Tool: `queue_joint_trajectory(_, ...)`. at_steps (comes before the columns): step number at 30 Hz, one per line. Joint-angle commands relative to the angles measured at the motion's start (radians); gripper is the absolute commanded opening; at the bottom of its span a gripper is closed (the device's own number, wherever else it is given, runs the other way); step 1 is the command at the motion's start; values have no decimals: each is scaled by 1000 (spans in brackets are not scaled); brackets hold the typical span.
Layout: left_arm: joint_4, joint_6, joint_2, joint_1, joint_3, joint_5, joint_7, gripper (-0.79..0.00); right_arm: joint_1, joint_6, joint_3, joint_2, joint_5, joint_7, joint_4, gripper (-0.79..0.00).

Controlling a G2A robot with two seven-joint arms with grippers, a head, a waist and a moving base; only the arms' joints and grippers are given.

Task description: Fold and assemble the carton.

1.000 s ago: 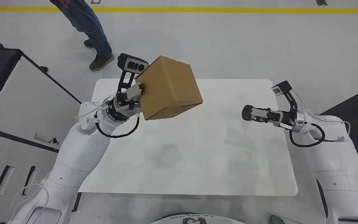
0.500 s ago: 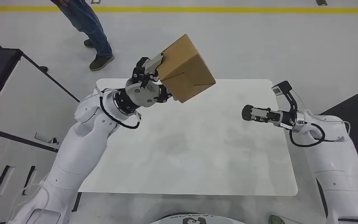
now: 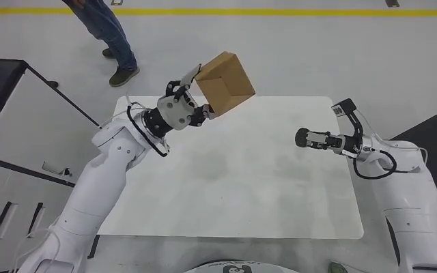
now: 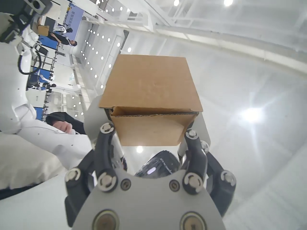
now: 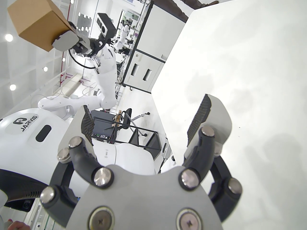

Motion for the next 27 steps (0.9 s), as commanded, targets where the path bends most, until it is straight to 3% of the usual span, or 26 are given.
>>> queue_joint_trajectory(1, -11, 44, 0, 4, -6, -27, 9, -785, 0, 0, 0, 0, 0, 0, 0, 0)
queue_joint_trajectory(6, -22, 78, -4, 9, -21, -103, 14, -785, 0, 0, 0, 0, 0, 0, 0, 0)
queue_joint_trajectory(16, -29, 54, -8, 11, -28, -122, -14, -785, 0, 0, 0, 0, 0, 0, 0, 0)
queue_joint_trajectory(27, -74, 132, -18, 38, -39, -362, 171, -785, 0, 0, 0, 0, 0, 0, 0, 0)
